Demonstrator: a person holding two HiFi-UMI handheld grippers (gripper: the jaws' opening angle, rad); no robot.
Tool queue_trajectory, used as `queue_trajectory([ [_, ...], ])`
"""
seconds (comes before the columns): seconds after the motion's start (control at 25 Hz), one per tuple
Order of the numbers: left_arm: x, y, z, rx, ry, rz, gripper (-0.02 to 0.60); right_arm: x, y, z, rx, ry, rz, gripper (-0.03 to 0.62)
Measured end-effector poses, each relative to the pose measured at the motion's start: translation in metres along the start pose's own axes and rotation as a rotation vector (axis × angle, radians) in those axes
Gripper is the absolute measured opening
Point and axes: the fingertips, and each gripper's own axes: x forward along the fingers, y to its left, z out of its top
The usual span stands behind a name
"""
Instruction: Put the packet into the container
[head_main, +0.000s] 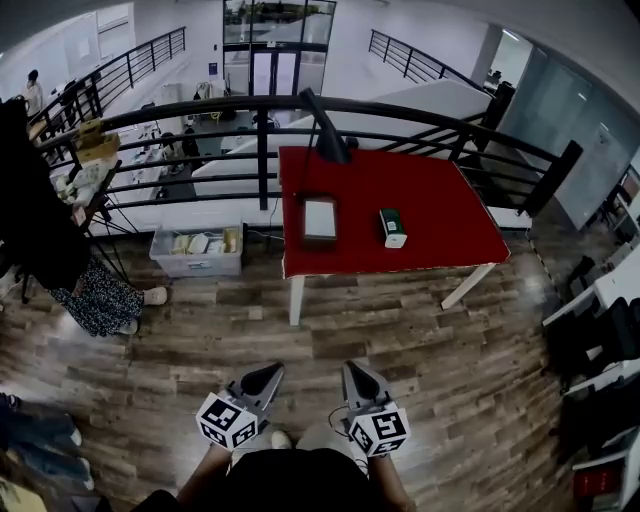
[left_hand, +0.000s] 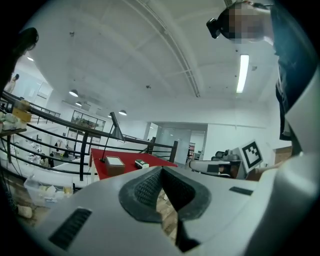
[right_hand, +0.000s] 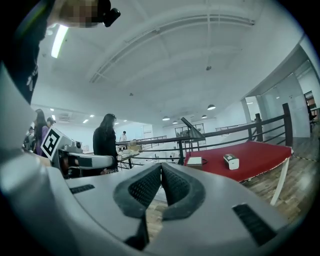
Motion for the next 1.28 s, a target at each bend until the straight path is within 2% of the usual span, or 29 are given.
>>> queue_trajectory([
  [0.16, 0.01, 0.019, -0.007, -0.03, 0.016, -0.009, 0.008, 0.018, -0.015, -0.007, 0.006, 0.015, -0.038, 0.021],
  [0.4, 0.049, 0.045, -0.006, -0.035, 0.045, -0.042, 0.008, 0.053, -0.047, -0.01, 0.038, 0.024, -0.074, 0.021],
  [0.84, 0.179, 0.099, 0.029, 0.023, 0.069, -0.109, 0.008, 0.151, -0.149, 0.021, 0.052, -0.028, -0.106, 0.021],
  [1.08, 0.247, 0.123, 0.054, 0.041, 0.077, -0.117, 0.008, 0.193, -0.203, 0.04, 0.074, -0.039, -0.111, 0.021],
  [1.28, 0.29, 0.147, 0.058, 0.052, 0.106, -0.104, 0.008, 0.23, -0.241, 0.035, 0.097, -0.023, -0.11, 0.021],
])
